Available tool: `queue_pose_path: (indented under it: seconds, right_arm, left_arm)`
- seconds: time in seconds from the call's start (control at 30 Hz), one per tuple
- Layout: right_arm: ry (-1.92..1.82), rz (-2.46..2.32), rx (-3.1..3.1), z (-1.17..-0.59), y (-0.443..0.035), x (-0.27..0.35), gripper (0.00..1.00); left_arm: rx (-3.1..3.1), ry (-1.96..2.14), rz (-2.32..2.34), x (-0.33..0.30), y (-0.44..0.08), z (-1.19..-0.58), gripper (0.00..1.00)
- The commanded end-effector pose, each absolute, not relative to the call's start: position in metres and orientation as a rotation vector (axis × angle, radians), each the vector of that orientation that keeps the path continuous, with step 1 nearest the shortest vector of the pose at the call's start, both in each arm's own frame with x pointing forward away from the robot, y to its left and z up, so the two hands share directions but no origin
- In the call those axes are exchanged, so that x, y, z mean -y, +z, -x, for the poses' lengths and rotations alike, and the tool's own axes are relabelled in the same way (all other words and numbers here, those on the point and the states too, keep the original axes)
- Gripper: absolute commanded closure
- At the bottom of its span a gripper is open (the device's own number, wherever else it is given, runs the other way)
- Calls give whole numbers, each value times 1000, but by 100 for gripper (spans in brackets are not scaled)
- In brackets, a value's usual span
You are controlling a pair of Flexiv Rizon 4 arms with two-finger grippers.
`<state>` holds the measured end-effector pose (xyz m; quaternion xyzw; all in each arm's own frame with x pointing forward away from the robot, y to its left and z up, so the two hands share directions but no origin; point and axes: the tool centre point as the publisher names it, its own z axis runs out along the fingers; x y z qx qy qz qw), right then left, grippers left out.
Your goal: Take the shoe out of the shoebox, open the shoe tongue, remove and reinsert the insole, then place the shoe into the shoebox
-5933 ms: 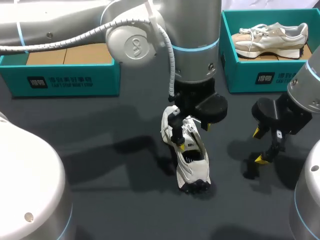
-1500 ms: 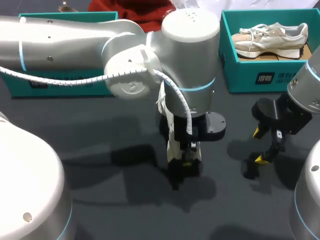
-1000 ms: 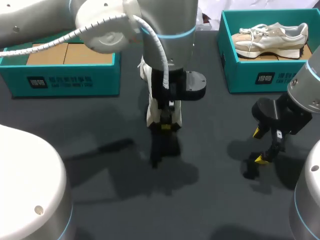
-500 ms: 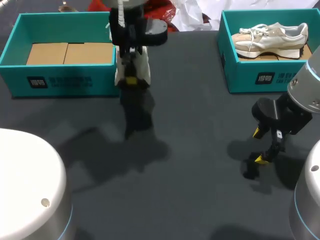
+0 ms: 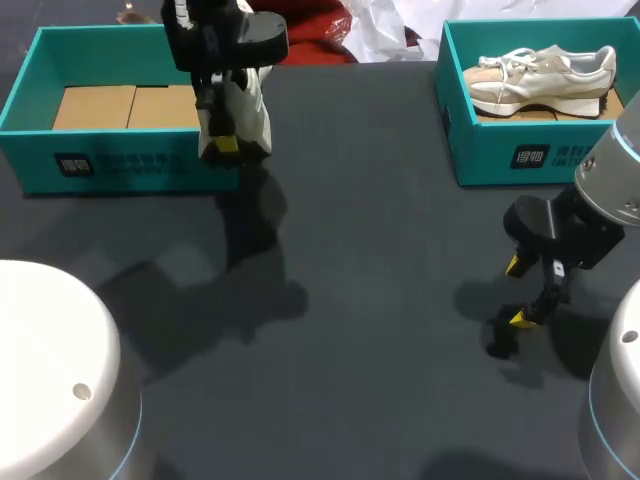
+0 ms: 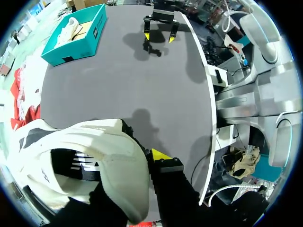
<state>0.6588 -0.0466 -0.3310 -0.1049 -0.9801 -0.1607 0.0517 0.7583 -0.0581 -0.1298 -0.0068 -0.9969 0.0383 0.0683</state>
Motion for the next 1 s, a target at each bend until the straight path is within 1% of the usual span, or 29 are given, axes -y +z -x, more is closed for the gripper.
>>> queue_pose_path:
  seconds: [0.03,0.3,0.6,0.87,1.0]
  right_arm:
    - [-487,321,2985,-657,-332,46,0]
    - [-487,321,2985,-657,-332,46,0]
    - [-487,321,2985,-657,-332,46,0]
    - [-487,321,2985,-657,-332,46,0]
    - [-487,321,2985,-657,-332,46,0]
  left_arm:
    - [2978,140,50,46,-129,-764,100]
    - [2995,104,19,-16,-115,-809,100]
    - [2998,151,-36,-91,-101,-859,100]
    - [2996,102,-58,-158,-109,-893,100]
    - [3004,9,-23,-187,-113,-907,100]
